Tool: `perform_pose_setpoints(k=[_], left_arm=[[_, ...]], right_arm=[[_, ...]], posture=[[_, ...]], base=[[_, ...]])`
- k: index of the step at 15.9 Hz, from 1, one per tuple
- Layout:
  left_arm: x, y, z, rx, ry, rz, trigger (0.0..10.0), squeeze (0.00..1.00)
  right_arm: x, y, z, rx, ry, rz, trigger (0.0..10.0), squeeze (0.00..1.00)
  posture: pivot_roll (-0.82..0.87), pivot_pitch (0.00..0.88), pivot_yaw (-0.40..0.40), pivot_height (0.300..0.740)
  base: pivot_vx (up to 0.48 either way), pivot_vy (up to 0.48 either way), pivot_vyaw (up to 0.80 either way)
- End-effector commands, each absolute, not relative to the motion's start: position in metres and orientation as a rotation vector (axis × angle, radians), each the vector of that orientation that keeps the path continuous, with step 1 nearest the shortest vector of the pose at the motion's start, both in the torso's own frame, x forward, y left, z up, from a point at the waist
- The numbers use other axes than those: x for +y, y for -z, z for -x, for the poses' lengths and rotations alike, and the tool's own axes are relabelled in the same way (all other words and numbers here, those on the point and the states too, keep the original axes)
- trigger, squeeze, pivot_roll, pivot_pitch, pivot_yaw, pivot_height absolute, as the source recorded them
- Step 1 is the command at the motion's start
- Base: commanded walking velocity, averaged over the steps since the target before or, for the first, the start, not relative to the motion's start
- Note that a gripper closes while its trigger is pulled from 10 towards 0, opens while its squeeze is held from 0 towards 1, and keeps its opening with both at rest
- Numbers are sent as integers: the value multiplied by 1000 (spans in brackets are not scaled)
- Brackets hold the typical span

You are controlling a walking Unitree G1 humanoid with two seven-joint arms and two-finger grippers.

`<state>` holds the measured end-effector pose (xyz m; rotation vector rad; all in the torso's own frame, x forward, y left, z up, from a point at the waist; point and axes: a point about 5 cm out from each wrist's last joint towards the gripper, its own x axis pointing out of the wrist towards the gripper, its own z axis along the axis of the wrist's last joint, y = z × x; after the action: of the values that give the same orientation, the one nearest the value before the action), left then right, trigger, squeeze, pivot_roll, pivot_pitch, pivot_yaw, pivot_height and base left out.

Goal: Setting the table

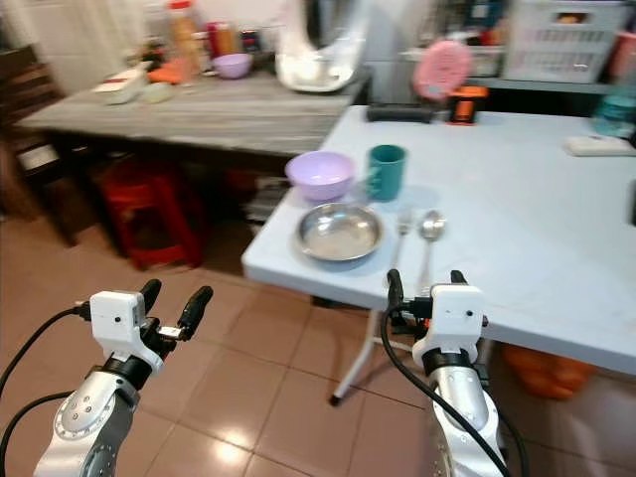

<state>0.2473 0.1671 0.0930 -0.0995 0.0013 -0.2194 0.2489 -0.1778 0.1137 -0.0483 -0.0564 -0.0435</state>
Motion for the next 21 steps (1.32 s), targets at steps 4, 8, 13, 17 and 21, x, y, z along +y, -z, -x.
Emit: perform_pose_setpoints(k=[4, 8, 13, 17, 21], left_arm=[[165, -96, -246, -13, 246, 102, 10000, 0], [165, -96, -246, -14, 247, 101, 10000, 0], [164, -96, -247, -17, 251, 97, 10000, 0], [163, -94, -240, -19, 314, 82, 10000, 0], [170, -86, -228, 22, 431, 39, 10000, 0]], right_arm=[[-176, -117, -249, -68, 30, 49, 10000, 0], [-174, -119, -249, -74, 19, 55, 10000, 0], [-172, -122, -250, -90, 5, 65, 10000, 0], [-171, -123, -250, -95, -3, 60, 10000, 0], [-174, -122, -248, -78, 7, 58, 10000, 0]], posture=[[6, 0, 80, 740], [6, 0, 78, 740], [4, 0, 77, 740], [5, 0, 75, 740], [4, 0, 69, 740]], base=[[416, 0, 0], [416, 0, 0], [403, 0, 0], [80, 0, 0], [0, 0, 0]])
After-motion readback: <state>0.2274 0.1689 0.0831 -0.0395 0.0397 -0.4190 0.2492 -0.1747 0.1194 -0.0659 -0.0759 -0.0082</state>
